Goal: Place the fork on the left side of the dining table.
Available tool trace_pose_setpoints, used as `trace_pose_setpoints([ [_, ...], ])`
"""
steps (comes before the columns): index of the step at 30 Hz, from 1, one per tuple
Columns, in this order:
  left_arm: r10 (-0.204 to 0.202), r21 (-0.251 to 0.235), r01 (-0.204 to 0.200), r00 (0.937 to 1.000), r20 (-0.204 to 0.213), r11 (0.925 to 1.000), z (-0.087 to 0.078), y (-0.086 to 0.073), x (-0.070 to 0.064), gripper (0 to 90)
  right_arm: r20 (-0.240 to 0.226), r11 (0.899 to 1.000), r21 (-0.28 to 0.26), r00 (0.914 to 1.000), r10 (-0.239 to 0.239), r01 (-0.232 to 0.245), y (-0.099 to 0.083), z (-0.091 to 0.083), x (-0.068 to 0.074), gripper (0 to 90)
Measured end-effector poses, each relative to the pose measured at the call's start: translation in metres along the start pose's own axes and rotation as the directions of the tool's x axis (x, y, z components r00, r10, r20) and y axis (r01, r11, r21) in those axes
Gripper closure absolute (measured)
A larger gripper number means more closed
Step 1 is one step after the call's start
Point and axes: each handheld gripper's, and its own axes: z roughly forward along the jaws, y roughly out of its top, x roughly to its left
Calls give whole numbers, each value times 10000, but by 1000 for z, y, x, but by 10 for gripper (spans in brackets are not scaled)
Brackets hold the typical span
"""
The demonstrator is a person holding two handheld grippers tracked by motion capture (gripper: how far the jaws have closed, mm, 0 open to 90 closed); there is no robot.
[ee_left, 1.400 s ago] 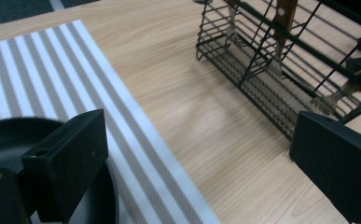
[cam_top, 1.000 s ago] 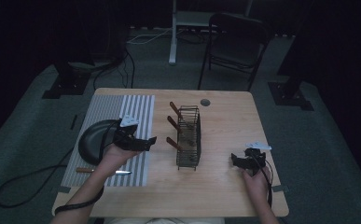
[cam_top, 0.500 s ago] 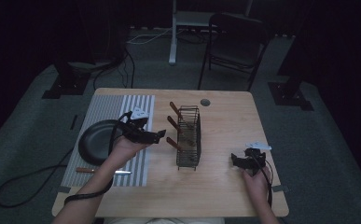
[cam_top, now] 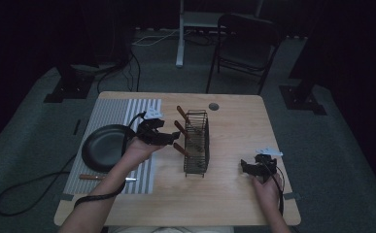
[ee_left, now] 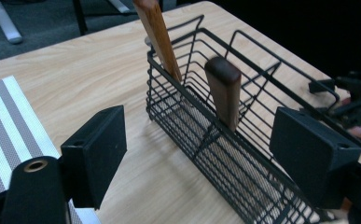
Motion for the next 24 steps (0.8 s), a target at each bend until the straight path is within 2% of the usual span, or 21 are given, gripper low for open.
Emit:
trace_pose_setpoints([
  [2,-32,40,32,10000,-86,10000,3,3,0,191,0,10000,-3,10000,-7,7,0,0,0,124],
  [5,-198,3,198,9998,5,9998,7,5,1,245,-1,10000,-4,10000,-8,8,0,0,0,124],
  [8,-224,-17,225,9995,202,9997,11,7,1,322,-2,10000,-1,10000,-2,2,0,0,0,124],
  [10,-215,58,214,9993,301,9998,15,8,1,341,-2,10000,0,10000,-3,3,0,0,0,124],
  [12,-399,140,397,9991,155,9991,18,9,1,393,-1,10000,-3,10000,-6,6,0,0,0,124],
  [15,-541,201,535,9981,294,9984,23,9,1,429,-7,10000,7,10000,36,-36,0,0,0,124],
  [19,-483,368,466,9976,487,9982,27,8,-1,486,-8,10000,6,10000,13,-13,0,0,0,124],
  [20,-451,378,431,9976,530,9984,28,8,-2,532,-8,10000,7,10000,12,-12,0,0,0,124],
  [21,-362,426,339,9978,555,9985,29,8,-3,535,-8,10000,7,10000,11,-11,0,0,0,124],
  [24,-265,501,228,9969,747,9985,31,8,-5,624,-8,10000,9,10000,11,-11,0,0,0,124],
])
